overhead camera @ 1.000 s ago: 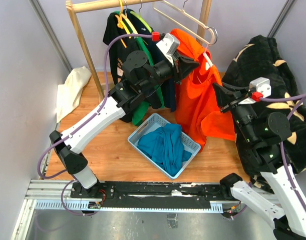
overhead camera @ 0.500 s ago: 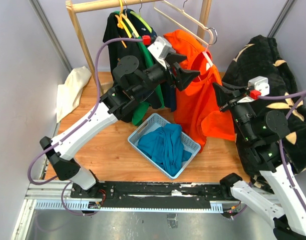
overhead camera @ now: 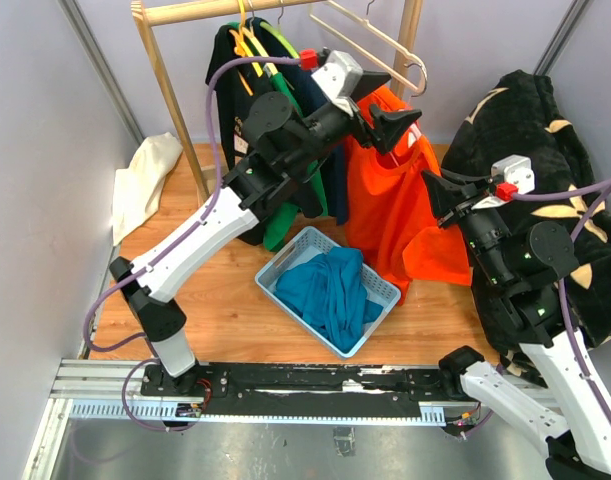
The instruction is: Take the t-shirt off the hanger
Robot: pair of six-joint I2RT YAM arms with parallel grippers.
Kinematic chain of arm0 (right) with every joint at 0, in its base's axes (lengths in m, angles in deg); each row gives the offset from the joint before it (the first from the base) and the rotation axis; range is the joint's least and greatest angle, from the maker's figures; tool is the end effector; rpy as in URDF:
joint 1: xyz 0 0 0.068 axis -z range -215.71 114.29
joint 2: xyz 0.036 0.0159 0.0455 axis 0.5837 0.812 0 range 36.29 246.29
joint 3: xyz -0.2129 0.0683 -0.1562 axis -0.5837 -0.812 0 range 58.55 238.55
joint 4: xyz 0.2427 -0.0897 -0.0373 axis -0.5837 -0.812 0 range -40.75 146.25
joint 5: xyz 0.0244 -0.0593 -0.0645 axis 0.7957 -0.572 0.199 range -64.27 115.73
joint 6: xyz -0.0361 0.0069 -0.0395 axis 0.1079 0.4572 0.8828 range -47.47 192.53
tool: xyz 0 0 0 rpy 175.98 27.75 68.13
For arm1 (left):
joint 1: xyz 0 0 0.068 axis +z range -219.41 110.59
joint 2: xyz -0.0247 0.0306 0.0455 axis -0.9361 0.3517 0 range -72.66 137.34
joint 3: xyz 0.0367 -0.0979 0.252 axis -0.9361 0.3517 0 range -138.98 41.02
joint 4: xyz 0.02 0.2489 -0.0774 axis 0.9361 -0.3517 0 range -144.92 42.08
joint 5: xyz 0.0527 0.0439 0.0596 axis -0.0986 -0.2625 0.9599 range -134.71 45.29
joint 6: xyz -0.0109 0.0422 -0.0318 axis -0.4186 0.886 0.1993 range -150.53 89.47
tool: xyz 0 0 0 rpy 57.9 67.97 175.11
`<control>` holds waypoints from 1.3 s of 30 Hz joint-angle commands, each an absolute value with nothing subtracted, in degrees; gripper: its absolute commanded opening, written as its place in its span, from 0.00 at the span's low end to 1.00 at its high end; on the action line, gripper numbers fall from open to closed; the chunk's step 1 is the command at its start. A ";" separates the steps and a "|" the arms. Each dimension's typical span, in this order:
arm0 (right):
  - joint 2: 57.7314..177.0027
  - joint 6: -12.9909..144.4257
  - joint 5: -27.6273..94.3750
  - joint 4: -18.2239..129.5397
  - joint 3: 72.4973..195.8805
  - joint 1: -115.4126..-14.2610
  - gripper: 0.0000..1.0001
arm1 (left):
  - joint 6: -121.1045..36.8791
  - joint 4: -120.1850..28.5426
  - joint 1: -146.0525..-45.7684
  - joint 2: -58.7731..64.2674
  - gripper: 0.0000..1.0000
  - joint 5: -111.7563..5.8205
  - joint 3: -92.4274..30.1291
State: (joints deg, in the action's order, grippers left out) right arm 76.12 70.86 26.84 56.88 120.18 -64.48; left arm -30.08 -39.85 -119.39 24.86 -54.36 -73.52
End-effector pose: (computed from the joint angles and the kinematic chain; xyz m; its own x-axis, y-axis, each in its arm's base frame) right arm 0.1082 0.0602 0.4710 0.3196 0.2088 -0.9243 -0.5063 0.8621 0.0197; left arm 0.2333 -0.2871 0.5506 0.2795 -0.3207 -0.9050 0.8505 0.5202 0.0783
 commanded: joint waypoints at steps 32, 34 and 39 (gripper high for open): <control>74.43 70.68 29.04 59.63 121.19 -65.07 0.01 | -27.54 -46.32 -119.59 31.06 0.01 -54.38 -80.86; 74.51 70.72 28.99 59.40 121.27 -65.07 0.01 | -28.13 -46.10 -119.54 30.98 0.01 -54.48 -80.85; 74.40 71.09 28.23 57.56 121.98 -65.04 0.57 | -29.11 -45.46 -119.54 30.58 0.01 -51.92 -80.77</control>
